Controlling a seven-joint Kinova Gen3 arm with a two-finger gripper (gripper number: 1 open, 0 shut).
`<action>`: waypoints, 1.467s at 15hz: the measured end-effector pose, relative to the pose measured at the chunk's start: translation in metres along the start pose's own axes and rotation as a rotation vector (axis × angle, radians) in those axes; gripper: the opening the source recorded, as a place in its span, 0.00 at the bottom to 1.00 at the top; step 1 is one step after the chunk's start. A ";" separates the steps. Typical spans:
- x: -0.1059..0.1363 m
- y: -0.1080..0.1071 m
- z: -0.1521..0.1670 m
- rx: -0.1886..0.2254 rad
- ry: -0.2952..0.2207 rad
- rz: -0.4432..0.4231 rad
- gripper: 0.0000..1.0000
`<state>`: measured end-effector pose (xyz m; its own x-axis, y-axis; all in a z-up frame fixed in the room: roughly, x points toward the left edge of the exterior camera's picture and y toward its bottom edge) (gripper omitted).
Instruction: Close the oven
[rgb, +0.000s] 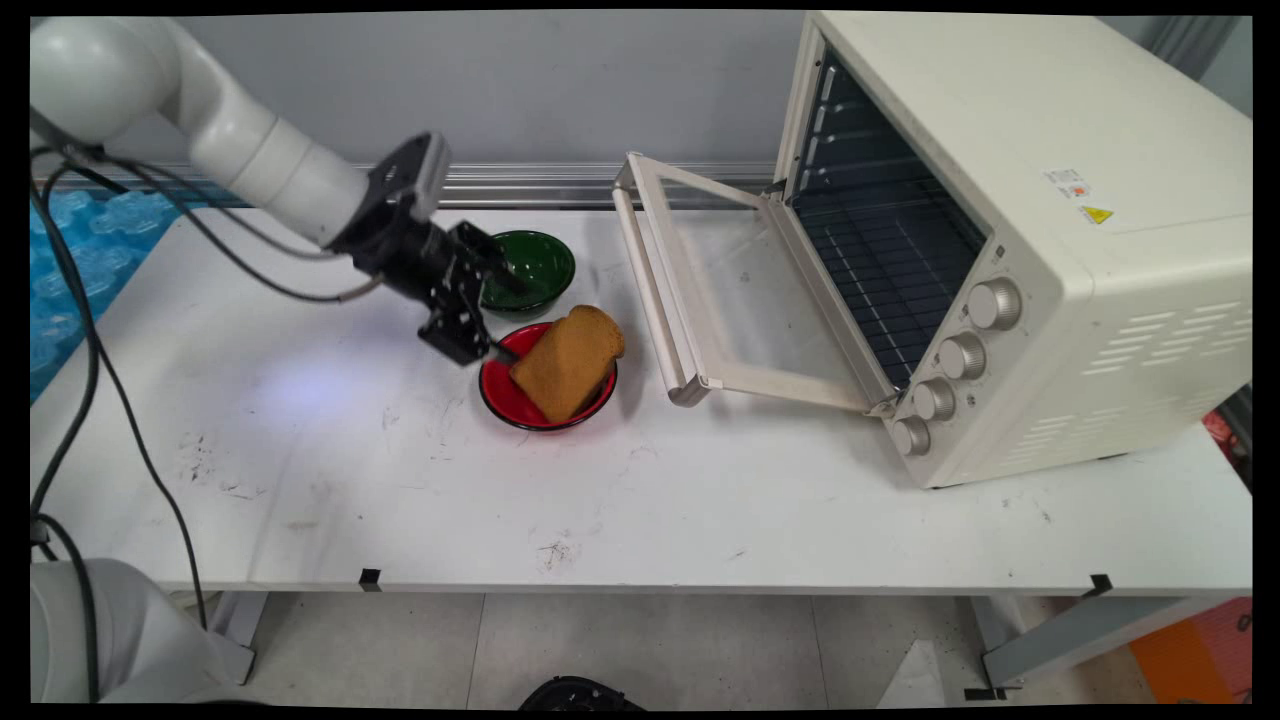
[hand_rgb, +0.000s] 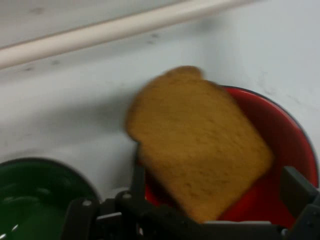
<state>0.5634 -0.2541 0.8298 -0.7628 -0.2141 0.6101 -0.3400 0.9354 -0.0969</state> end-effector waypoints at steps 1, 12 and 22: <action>0.000 -0.009 -0.004 0.007 0.009 -0.035 1.00; -0.002 -0.072 0.005 0.036 0.074 -0.238 1.00; 0.004 -0.102 0.080 0.020 0.116 -0.317 0.00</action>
<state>0.5510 -0.3725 0.7796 -0.5498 -0.4590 0.6979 -0.5623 0.8212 0.0971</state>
